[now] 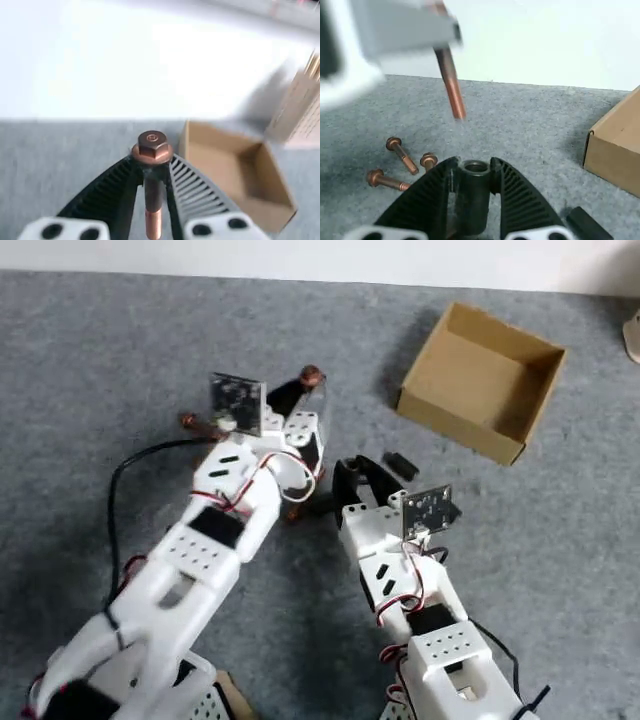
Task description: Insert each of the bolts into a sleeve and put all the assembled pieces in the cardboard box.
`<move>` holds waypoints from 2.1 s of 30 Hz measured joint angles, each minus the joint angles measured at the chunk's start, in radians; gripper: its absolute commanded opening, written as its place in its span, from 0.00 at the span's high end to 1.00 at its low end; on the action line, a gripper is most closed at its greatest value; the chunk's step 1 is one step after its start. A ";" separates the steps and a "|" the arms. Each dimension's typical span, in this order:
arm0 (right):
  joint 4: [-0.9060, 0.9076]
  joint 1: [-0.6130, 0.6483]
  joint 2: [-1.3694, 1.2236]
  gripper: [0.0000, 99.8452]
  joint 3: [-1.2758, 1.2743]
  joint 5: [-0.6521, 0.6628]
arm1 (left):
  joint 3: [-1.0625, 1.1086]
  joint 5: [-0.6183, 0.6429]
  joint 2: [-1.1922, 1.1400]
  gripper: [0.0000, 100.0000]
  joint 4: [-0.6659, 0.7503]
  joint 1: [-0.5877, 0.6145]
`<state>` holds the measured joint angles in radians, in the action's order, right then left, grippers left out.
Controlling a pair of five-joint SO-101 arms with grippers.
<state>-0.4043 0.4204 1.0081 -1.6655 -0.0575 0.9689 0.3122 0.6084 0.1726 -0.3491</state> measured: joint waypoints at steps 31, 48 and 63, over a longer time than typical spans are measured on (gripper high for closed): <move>-0.092 0.064 0.000 1.00 0.000 0.130 | 0.206 -0.074 0.388 1.00 -0.137 -0.186; -0.092 0.066 0.000 1.00 0.000 0.130 | 0.230 -0.147 0.390 1.00 -0.150 -0.143; -0.091 0.066 -0.002 1.00 0.000 0.133 | 0.252 0.005 0.397 1.00 -0.140 -0.121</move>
<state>-0.4948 0.4864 1.0065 -1.6655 0.0760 1.2206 0.3168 1.0058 0.0330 -0.4703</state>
